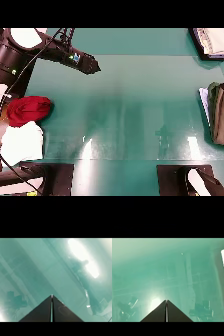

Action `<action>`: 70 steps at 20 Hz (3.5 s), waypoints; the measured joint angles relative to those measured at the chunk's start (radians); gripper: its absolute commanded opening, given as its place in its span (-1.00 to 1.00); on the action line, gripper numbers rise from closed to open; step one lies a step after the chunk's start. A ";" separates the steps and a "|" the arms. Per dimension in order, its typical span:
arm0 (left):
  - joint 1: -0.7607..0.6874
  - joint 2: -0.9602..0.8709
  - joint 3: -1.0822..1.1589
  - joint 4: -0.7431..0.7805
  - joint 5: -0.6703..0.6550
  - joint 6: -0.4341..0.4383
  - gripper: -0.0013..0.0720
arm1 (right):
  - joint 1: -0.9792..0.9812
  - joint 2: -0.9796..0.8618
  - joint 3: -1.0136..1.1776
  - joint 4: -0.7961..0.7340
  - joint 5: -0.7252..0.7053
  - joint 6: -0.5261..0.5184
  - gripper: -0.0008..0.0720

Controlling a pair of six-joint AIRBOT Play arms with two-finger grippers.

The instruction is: Fold the shirts.

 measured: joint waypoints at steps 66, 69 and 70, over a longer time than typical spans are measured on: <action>-0.048 -0.096 0.113 -0.038 -0.034 0.240 0.69 | 0.002 0.003 0.335 0.002 -0.002 0.001 -0.92; 0.037 -0.114 0.073 -0.035 -0.099 0.171 0.69 | 0.002 0.003 0.338 0.001 0.008 0.001 -0.92; 0.061 -0.114 0.051 -0.035 -0.120 0.153 0.69 | 0.002 0.003 0.339 0.001 0.010 0.001 -0.92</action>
